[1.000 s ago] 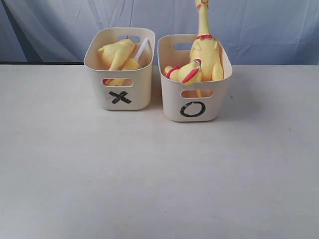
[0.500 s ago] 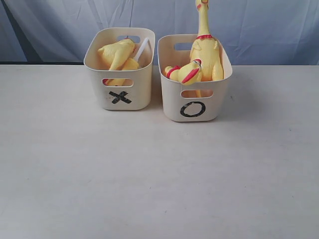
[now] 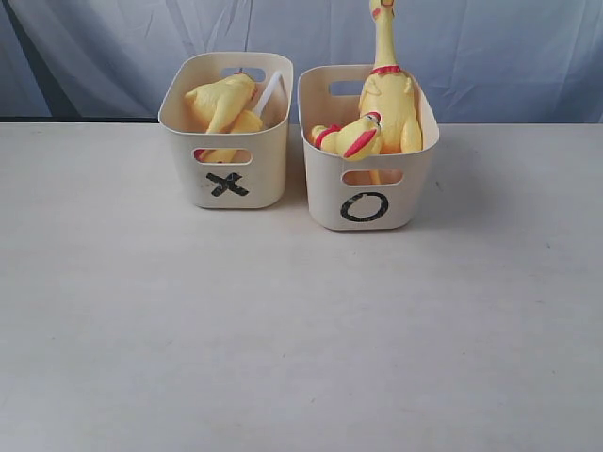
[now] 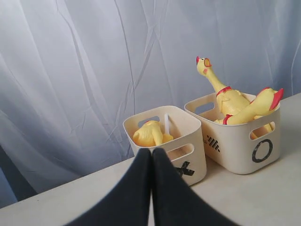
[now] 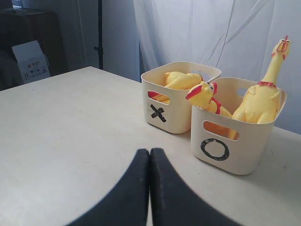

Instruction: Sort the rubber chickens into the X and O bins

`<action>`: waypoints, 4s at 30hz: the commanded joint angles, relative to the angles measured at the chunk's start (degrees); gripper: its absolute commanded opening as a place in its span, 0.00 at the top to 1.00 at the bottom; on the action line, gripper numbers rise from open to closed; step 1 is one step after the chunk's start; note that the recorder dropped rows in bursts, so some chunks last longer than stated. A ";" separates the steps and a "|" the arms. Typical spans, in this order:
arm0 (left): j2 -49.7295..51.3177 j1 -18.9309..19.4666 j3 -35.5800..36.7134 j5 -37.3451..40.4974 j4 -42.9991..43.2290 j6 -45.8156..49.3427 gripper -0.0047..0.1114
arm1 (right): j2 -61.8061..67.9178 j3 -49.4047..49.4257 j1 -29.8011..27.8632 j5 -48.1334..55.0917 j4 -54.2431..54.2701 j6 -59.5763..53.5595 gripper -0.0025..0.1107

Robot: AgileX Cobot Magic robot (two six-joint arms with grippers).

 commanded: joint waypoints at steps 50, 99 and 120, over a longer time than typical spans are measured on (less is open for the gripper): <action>-0.18 19.00 0.41 1.87 0.67 0.14 0.96 | -0.27 0.25 -24.12 -0.03 0.39 -0.28 0.98; -0.18 24.01 22.55 -21.17 6.05 0.14 0.96 | -0.27 23.43 -18.45 -25.52 -42.98 -0.16 0.98; -0.18 24.01 22.55 -11.70 6.05 0.14 0.96 | -0.27 23.43 -18.45 -24.83 -42.98 -0.16 0.98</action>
